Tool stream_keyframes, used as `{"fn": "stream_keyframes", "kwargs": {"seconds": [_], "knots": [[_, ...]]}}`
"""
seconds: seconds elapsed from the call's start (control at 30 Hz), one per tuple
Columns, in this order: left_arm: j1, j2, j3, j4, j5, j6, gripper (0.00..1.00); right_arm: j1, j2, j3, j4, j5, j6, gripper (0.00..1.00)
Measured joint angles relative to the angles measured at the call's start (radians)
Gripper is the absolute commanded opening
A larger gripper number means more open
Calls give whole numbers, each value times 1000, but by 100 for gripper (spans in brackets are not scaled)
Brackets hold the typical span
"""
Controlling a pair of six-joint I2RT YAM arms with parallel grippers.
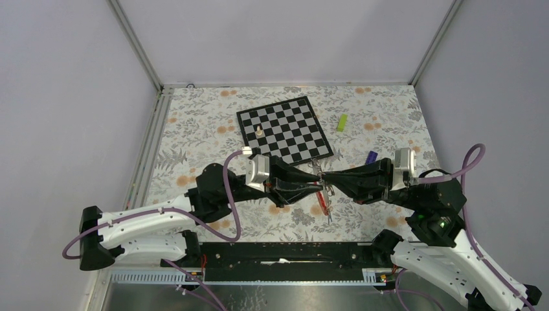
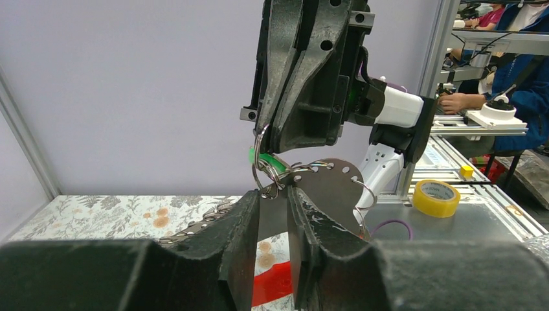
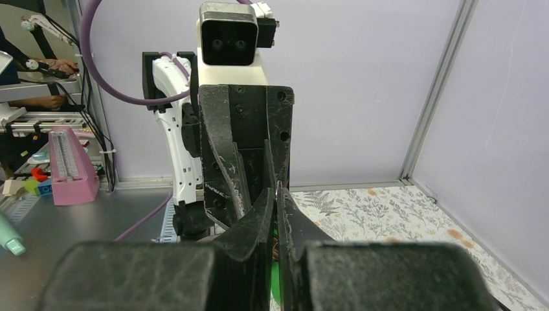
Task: Remove the keys from the keyring
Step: Remove the key from the keyring.
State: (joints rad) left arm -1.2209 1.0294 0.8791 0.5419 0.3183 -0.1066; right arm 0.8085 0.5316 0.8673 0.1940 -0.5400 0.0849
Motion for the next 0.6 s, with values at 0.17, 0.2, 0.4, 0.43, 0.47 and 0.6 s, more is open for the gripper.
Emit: {"fn": "stream_keyframes", "kwargs": {"seconds": [0.17, 0.2, 0.4, 0.43, 0.47, 0.6], "knots": [[0, 2, 0, 10, 0, 0, 20, 0, 0, -2, 0, 0, 4, 0], [0, 3, 0, 12, 0, 0, 17, 0, 0, -2, 0, 0, 5, 0], [-2, 14, 0, 29, 0, -5, 0, 0, -3, -3, -1, 1, 7, 0], [-2, 14, 0, 29, 0, -5, 0, 0, -5, -4, 0, 2, 7, 0], [-2, 14, 0, 29, 0, -5, 0, 0, -8, -5, 0, 2, 7, 0], [-2, 14, 0, 28, 0, -3, 0, 0, -18, -7, -2, 5, 6, 0]]}}
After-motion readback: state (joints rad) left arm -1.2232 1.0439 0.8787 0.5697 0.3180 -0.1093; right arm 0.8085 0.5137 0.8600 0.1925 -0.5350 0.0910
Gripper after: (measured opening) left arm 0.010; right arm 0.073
